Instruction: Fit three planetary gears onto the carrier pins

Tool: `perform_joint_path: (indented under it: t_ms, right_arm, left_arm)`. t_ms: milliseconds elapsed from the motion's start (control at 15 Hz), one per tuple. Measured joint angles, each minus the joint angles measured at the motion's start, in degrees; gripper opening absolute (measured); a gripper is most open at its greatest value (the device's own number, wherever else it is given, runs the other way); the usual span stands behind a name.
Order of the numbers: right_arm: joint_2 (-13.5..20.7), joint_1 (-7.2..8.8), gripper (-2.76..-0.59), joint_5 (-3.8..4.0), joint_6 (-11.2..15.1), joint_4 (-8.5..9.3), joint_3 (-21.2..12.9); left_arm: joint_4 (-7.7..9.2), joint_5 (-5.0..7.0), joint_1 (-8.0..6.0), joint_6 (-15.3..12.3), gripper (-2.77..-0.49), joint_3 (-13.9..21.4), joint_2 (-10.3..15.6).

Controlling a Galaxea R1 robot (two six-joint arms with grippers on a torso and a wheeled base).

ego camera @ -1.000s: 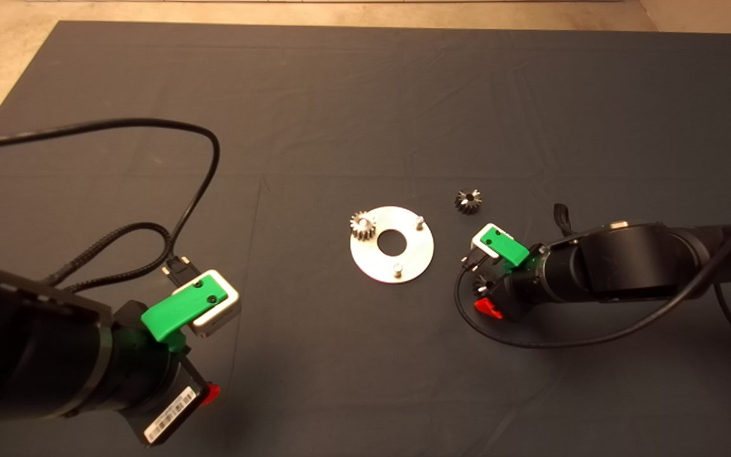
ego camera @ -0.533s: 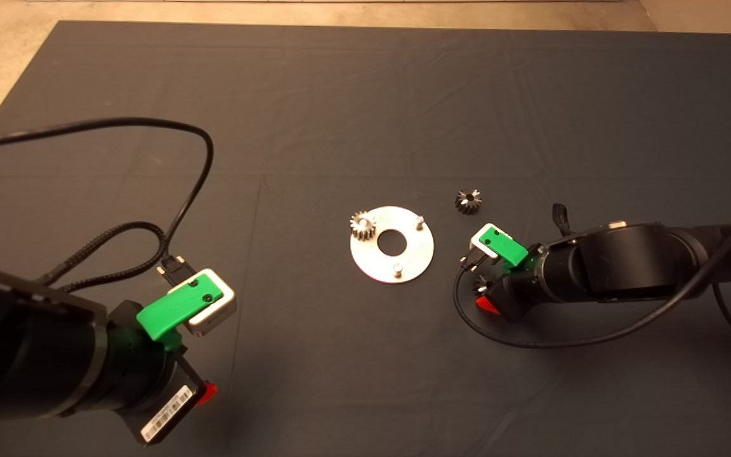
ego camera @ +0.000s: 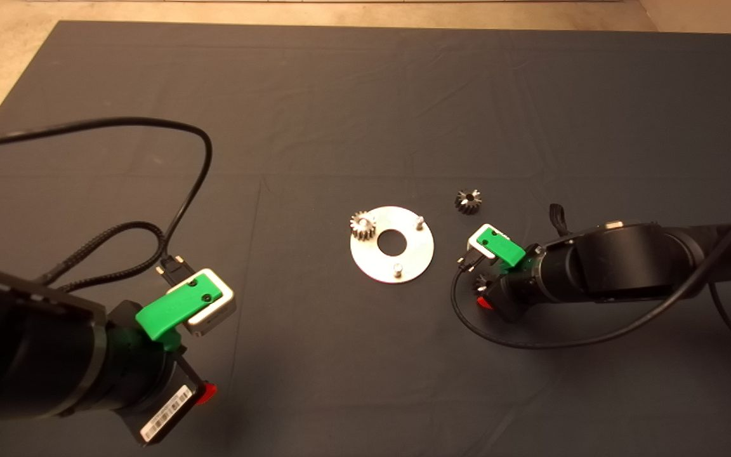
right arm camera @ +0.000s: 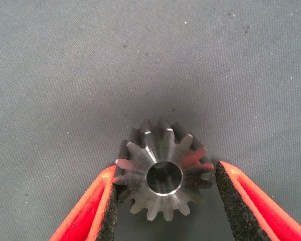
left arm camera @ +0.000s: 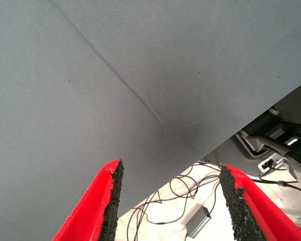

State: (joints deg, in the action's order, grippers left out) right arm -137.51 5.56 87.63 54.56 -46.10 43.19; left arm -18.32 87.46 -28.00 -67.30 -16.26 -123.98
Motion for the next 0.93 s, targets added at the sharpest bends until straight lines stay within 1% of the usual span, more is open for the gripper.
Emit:
perform_joint_path:
  t_ms: [67, 200, 267, 600, 733, 867, 933]
  right_arm:
    - [0.0, 0.0, -2.0, 0.0, 0.1, 0.0, 0.0]
    - [-0.1, 0.0, -2.1, -0.04, 0.2, 0.0, 0.0]
    - [-0.2, 0.0, -2.2, -0.17, 0.2, 0.02, 0.0]
    - [-0.2, 0.0, -2.26, -0.12, 0.4, 0.0, 0.0]
    - [-0.3, 0.0, -2.28, 0.02, 0.4, 0.0, 0.0]
    - [-0.3, 0.02, -2.29, 0.07, 0.4, 0.0, 0.0]
    - [-0.4, 0.02, -2.29, 0.2, 0.4, 0.0, 0.0]
  left_arm:
    - [0.0, 0.0, 0.0, 0.0, -1.95, 0.0, 0.0]
    - [0.0, 0.0, 0.0, 0.0, -1.95, 0.0, 0.0]
    - [0.0, 0.0, 0.0, 0.0, -1.95, 0.0, 0.0]
    - [0.0, 0.0, 0.0, 0.0, -1.95, 0.0, 0.1]
    - [0.0, 0.0, 0.0, 0.0, -1.79, 0.0, 0.4]
    - [0.01, 0.0, 0.0, 0.0, -1.79, 0.0, 0.7]
    - [0.0, 0.0, 0.0, 0.0, -1.67, 0.0, 0.7]
